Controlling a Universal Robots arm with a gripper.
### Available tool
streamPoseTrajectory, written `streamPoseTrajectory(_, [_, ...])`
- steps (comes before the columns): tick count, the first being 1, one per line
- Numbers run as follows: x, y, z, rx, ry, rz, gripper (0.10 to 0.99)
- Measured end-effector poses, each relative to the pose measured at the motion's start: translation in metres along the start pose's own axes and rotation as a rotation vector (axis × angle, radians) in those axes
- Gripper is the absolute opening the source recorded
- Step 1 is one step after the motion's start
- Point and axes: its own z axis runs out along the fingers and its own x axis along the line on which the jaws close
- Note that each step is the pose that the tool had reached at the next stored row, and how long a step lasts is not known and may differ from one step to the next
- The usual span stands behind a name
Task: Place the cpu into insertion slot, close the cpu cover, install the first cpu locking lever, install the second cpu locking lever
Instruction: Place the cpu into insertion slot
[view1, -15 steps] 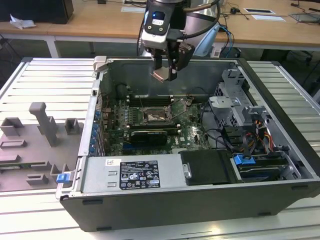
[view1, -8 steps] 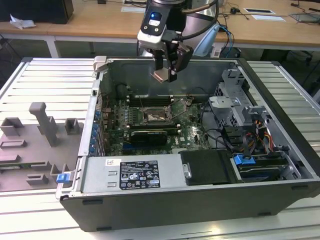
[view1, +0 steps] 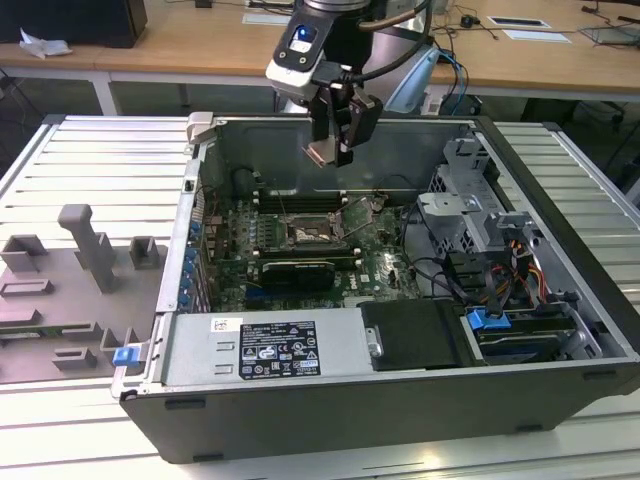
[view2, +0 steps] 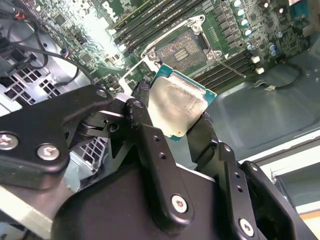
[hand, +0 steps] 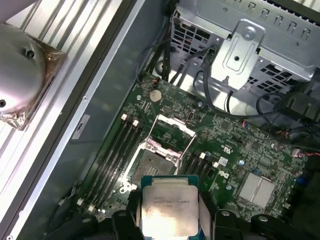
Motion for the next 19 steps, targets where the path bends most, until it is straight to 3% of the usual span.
streamPoseTrajectory(7, [0.0000,-0.0001,0.0018,-0.002,-0.0081,0.092,0.541])
streamPoseTrajectory(19, [0.0000,-0.0010,0.0101,-0.002,-0.0136,0.158,0.541])
